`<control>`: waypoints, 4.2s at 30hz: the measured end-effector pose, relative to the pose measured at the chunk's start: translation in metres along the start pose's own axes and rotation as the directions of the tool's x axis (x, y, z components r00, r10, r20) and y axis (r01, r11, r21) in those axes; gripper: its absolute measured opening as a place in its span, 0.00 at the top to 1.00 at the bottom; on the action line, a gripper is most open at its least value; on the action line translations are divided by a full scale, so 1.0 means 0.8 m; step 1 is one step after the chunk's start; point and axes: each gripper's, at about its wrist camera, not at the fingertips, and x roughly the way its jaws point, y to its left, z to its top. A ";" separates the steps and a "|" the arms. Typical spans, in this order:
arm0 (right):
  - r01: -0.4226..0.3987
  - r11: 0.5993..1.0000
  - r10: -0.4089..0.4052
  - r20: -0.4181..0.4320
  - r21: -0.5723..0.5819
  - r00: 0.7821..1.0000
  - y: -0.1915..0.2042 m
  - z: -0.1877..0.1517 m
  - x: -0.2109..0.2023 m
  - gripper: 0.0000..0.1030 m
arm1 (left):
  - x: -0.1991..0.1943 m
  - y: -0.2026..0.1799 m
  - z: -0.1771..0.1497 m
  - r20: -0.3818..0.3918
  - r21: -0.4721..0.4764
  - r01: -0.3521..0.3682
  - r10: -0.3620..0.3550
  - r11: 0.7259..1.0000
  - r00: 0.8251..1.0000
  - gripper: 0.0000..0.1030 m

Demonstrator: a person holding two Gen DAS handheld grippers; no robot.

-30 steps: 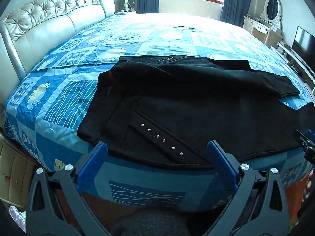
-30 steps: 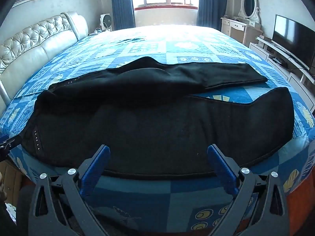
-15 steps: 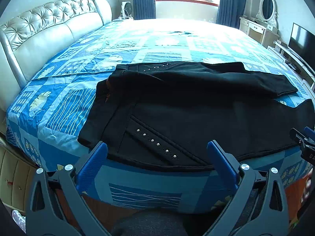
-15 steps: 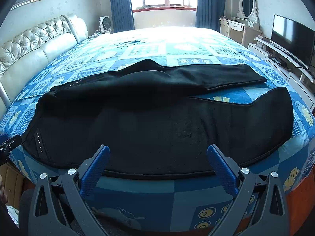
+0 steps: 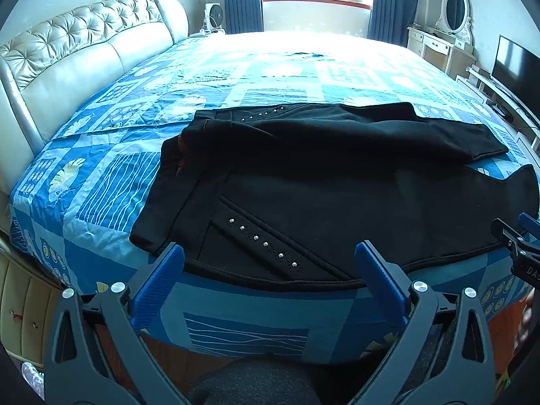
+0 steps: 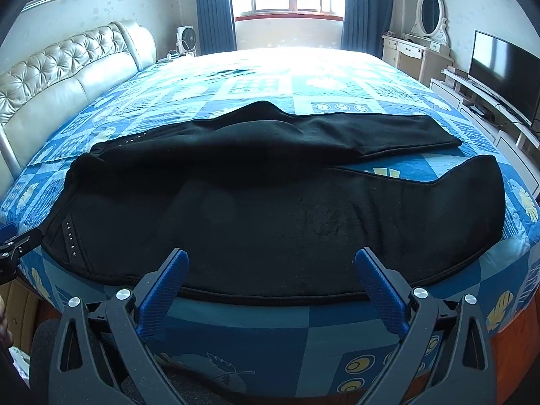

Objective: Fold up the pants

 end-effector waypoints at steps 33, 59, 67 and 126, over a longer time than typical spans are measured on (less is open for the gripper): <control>-0.003 1.000 0.003 -0.003 -0.006 1.000 0.002 -0.003 0.000 0.04 | -0.002 0.004 0.001 0.005 -0.018 0.008 -0.007 1.000 1.000 0.02; -0.007 1.000 0.007 -0.011 -0.002 1.000 0.003 -0.005 0.002 0.04 | -0.002 0.000 -0.001 0.003 -0.009 0.016 -0.016 1.000 1.000 0.02; -0.008 1.000 0.008 -0.010 -0.003 1.000 0.003 -0.005 0.002 0.04 | -0.002 -0.001 -0.001 0.003 -0.009 0.016 -0.016 1.000 1.000 0.02; -0.539 -0.018 0.061 0.539 0.842 0.840 -0.487 -0.064 0.075 0.76 | 0.047 -0.002 -0.025 -0.122 0.003 0.011 -0.011 1.000 0.992 0.02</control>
